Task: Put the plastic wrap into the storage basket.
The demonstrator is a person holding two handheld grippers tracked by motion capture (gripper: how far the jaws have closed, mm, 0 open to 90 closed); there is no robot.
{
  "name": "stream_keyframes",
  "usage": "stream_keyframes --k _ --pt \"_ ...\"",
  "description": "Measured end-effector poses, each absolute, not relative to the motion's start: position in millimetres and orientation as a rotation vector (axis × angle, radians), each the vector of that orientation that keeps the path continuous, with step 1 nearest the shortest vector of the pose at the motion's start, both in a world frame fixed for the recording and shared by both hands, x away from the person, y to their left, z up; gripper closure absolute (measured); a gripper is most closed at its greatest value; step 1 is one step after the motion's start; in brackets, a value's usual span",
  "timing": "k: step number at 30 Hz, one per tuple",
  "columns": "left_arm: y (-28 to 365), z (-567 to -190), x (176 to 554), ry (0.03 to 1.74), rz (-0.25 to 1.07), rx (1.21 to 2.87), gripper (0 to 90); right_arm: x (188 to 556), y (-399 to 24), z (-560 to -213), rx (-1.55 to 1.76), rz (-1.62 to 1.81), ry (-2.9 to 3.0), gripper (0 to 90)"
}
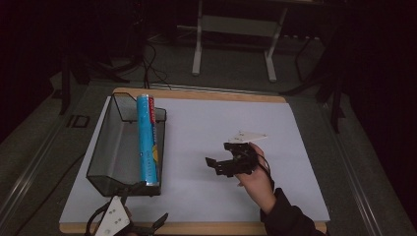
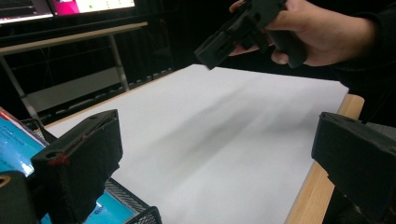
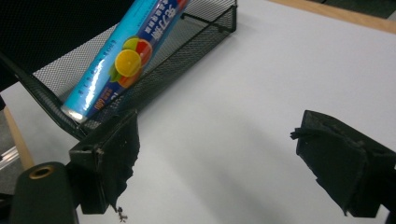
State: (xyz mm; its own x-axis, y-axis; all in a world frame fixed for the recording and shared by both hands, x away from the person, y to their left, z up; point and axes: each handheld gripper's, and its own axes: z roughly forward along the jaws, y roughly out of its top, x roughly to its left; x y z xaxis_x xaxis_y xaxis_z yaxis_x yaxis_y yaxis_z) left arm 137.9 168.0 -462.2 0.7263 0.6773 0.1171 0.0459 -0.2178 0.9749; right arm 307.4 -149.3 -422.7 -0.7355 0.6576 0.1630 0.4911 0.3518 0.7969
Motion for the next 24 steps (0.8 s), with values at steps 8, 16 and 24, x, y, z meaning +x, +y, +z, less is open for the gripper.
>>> stream_keyframes --k 8,16,24 --pt "167 -462 138 0.579 0.647 1.715 2.5 296 -178 -428 1.083 1.294 2.418 12.8" --pt "167 -462 138 0.575 0.650 1.717 2.6 283 -201 -440 1.108 1.267 2.418 12.4" --pt "166 -462 138 0.577 0.648 1.717 2.6 273 -224 -445 1.124 1.295 2.381 12.4"
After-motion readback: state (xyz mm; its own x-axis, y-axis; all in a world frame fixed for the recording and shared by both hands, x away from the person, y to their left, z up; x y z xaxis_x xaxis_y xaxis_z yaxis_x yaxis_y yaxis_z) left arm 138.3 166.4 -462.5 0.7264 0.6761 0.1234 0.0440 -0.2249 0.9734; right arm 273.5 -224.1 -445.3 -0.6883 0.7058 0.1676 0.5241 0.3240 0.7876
